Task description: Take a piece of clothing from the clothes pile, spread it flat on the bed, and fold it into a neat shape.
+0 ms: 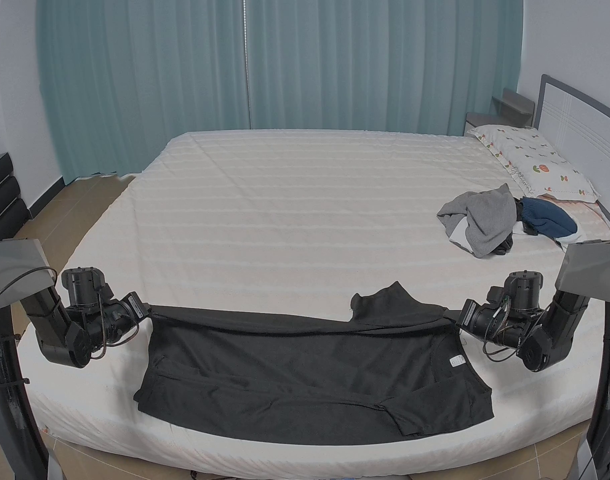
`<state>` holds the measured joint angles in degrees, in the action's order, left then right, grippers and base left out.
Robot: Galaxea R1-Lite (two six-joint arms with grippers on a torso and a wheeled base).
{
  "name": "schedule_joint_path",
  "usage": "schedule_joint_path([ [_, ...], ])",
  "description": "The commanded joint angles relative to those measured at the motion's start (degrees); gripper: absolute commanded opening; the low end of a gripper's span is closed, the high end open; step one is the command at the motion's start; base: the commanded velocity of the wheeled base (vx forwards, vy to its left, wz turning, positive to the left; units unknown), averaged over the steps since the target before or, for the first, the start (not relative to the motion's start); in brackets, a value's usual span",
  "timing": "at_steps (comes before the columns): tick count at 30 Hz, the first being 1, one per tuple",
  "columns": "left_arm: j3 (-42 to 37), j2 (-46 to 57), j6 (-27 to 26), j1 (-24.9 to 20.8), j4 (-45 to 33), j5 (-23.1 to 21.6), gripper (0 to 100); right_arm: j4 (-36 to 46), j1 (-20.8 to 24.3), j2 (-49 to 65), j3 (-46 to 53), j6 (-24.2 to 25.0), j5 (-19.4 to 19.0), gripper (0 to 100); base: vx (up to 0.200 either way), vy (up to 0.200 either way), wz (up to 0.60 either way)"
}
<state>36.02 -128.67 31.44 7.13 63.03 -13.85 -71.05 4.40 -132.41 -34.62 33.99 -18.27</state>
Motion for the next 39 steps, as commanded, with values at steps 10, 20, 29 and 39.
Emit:
schedule_joint_path([
  [10,-11.5,-0.53,-8.32,2.18,7.29,0.05,0,-12.01,-2.29,-1.0,15.46,-4.19,-2.73,0,0.0,0.0,0.0],
  [20,-19.94,-5.63,-19.05,3.59,18.01,0.49,0,-18.69,-3.08,-3.55,23.72,-10.17,-3.87,0,0.0,0.0,0.0],
  [29,-26.09,-8.7,-22.39,3.5,26.8,0.75,0,-18.69,-4.4,-3.38,26.18,-15.53,-4.05,0,0.0,0.0,0.0],
  [39,-26.71,-8.09,-22.21,3.5,26.8,0.66,100,-18.69,-4.75,-4.61,25.39,-15.18,-4.14,100,0.0,0.0,0.0],
])
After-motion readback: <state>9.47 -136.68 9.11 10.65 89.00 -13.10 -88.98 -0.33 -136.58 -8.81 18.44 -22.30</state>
